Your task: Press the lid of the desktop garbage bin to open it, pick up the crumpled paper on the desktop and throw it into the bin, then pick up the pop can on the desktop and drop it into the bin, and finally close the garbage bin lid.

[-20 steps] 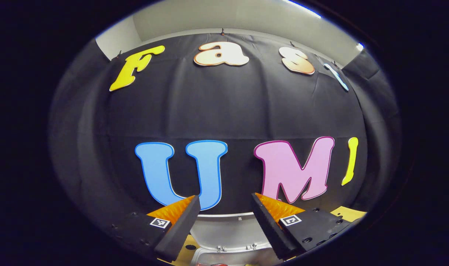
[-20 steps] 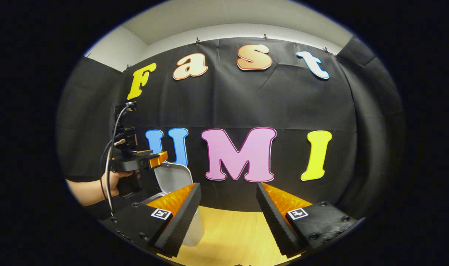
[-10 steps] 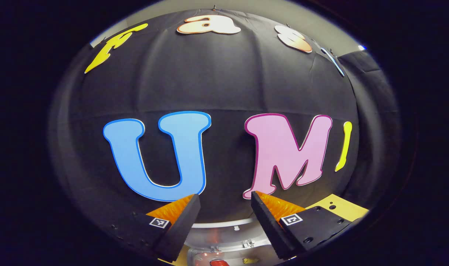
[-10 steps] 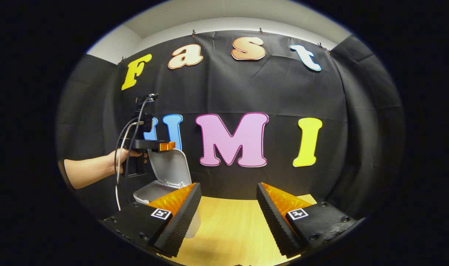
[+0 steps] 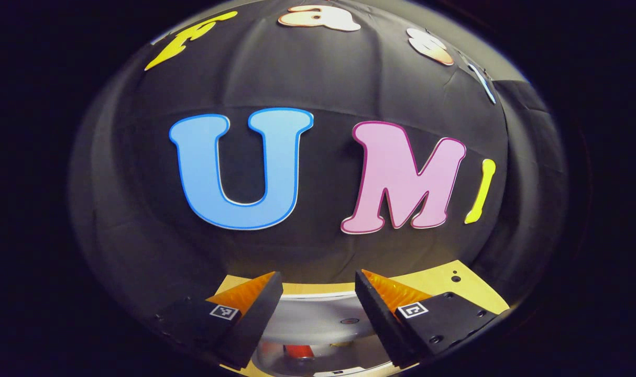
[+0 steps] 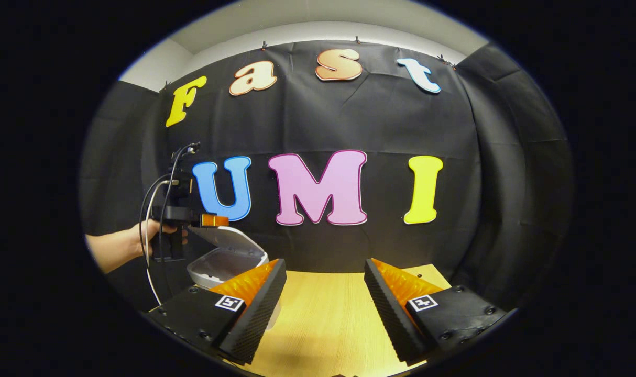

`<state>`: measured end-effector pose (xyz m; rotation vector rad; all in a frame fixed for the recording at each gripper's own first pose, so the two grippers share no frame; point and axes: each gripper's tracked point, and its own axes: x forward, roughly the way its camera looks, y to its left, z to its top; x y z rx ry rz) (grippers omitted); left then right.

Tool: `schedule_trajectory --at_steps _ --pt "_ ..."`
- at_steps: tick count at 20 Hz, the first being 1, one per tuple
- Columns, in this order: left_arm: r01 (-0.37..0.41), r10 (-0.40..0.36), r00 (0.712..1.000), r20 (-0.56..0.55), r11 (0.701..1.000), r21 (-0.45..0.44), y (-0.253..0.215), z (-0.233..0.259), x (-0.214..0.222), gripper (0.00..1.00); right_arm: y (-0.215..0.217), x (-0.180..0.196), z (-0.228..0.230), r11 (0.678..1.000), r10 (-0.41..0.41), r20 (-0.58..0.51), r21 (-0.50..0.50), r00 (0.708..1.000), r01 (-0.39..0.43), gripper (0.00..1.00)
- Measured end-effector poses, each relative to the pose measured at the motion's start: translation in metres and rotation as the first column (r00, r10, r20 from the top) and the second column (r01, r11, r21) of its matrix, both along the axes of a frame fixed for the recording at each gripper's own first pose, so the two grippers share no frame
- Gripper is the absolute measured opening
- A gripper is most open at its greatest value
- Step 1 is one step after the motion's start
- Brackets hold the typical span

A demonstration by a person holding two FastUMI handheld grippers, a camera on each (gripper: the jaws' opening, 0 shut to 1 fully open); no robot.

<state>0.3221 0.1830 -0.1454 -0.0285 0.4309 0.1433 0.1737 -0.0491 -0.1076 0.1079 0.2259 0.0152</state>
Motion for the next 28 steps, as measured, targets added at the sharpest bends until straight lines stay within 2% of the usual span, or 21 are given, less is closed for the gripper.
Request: schedule_trajectory --at_steps 5,6,10,12,13,15,19,27,28 --pt "-0.058 0.058 0.998 -0.010 0.997 -0.044 0.001 -0.042 -0.039 0.93 -0.005 -0.020 -0.008 1.000 -0.023 -0.022 -0.020 0.999 0.022 0.97" --pt "-0.061 0.060 0.998 -0.011 0.998 -0.025 -0.001 -0.049 -0.046 0.96 -0.005 -0.026 -0.011 0.999 -0.025 -0.030 -0.028 0.999 0.024 0.97" --pt "-0.039 0.035 0.999 0.034 0.994 0.102 -0.009 -0.054 -0.056 0.95 -0.010 -0.038 -0.016 0.998 -0.045 -0.044 -0.042 0.998 0.043 0.97" --pt "-0.054 0.053 0.998 0.015 0.992 0.112 -0.010 -0.068 -0.059 0.96 -0.015 -0.041 -0.014 0.997 -0.069 -0.029 -0.042 0.997 0.068 0.97" --pt "-0.071 0.073 0.997 -0.012 0.994 0.086 -0.013 -0.081 -0.073 0.96 -0.017 -0.042 -0.016 0.997 -0.074 -0.034 -0.041 0.997 0.073 0.97" --pt "-0.072 0.068 0.997 0.042 0.992 0.104 -0.014 -0.075 -0.071 0.99 -0.018 -0.044 -0.020 0.996 -0.077 -0.044 -0.036 0.996 0.076 0.97" --pt "-0.060 0.039 0.992 0.116 0.982 0.177 -0.018 -0.078 -0.075 0.98 -0.018 -0.044 -0.028 0.996 -0.076 -0.055 -0.045 0.996 0.073 0.97" --pt "-0.064 0.035 0.983 0.183 0.986 0.155 -0.018 -0.085 -0.079 0.99 -0.015 -0.048 -0.043 0.997 -0.068 -0.089 -0.034 0.994 0.065 0.97" --pt "-0.068 0.031 0.973 0.228 0.986 0.153 -0.018 -0.074 -0.078 0.99 -0.012 -0.048 -0.045 0.998 -0.056 -0.093 -0.034 0.994 0.054 0.97"
